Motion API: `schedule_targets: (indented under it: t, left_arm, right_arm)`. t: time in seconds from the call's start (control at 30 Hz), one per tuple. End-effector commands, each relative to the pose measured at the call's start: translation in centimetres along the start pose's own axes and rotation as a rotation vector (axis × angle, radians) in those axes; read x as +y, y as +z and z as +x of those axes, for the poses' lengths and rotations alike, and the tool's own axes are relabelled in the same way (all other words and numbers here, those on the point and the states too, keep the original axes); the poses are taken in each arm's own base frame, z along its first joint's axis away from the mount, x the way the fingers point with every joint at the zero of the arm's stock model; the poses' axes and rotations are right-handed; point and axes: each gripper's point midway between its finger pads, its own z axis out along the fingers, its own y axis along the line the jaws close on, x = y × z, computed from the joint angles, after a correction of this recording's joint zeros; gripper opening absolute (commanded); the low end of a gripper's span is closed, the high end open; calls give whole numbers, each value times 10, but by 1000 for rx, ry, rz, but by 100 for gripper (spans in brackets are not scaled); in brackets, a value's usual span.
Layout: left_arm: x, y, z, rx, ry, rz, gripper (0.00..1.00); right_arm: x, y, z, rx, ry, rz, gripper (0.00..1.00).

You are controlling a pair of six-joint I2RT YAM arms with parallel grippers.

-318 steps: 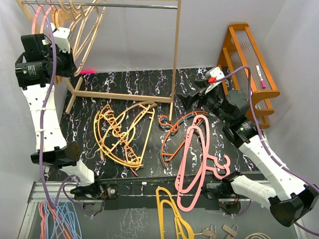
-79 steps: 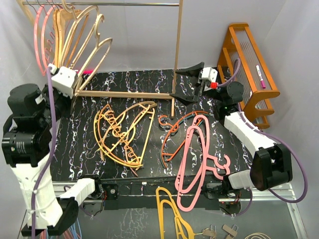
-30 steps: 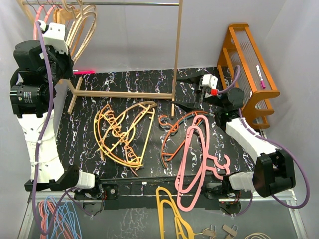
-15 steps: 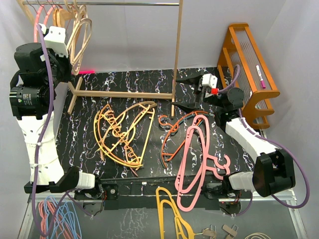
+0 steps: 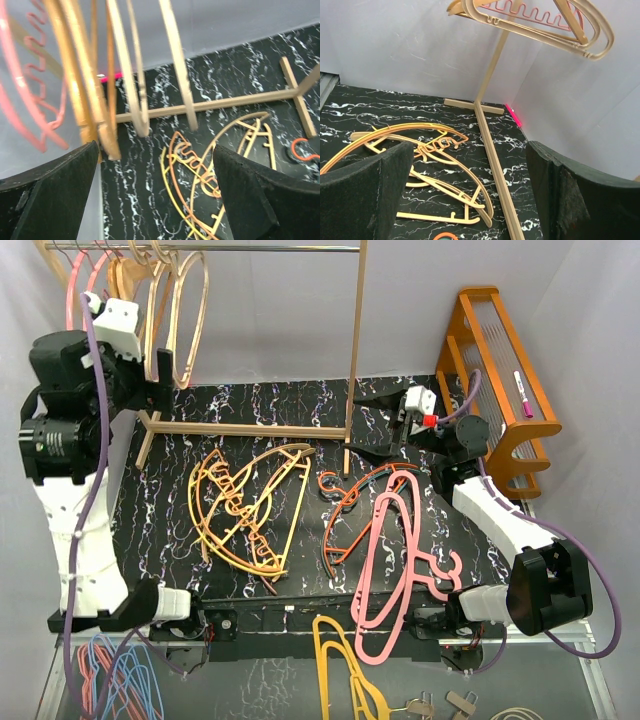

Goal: Organize the hangers
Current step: Adjust the hanger at the center of the board.

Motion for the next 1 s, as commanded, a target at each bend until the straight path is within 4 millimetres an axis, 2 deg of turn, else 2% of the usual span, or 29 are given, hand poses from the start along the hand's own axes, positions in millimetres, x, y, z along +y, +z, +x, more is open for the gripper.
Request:
schedule_targets:
  t: [0.0,0.07,0.1,0.13,0.2,0.27,0.37,0.4,0.47,0.53,0.6,0.7,0.77,0.83,0.9,0.97]
  left_arm:
    - [35,-86,-34,-218,52,-244,97]
    - [44,-122,-38,-297,69,-325,97]
    - [38,-135,-39,-323,94,-306,97]
    - [25,-144,-35,-340,133,-241,97]
    - [-3,-135,-14,-277,166,-87,97]
    - [-30,-109,24,-113,154,82,97]
    - [-75,-80,104,182,154,381,97]
    - [-86,-76,125,234,154,455,97]
    - [-100,-72,155,291,165,542,97]
    - [-103,-62,183,368,172,573,97]
    - [-101,-48,213,463,151,560,97]
    - [-96,-26,239,513,84,473,97]
    - [-89,-16,248,537,17,383,97]
    - [-81,-10,256,558,-44,295,97]
    - [-79,-10,257,538,-83,247,97]
    - [-67,-12,257,522,-103,157,97]
  right_arm:
    - [-21,-3,-5,7,-7,117,98]
    - [-34,-6,7,49,52,203,98]
    - [-39,-10,19,90,110,247,99]
    - [-44,-13,27,119,169,295,99]
    - [-49,-21,42,149,314,401,98]
    - [-48,-33,57,163,443,510,98]
    - [-46,-59,86,249,592,708,98]
    - [-45,-70,96,301,628,780,99]
    - [-36,-85,112,404,651,877,98]
    - [-14,-89,126,505,604,914,98]
    - [16,-78,133,583,502,871,98]
    - [57,-47,137,615,389,717,98]
    - [70,-23,136,564,367,599,98]
    - [74,6,133,476,331,481,99]
    - [78,43,145,446,314,333,99]
    - [91,86,155,435,170,109,98]
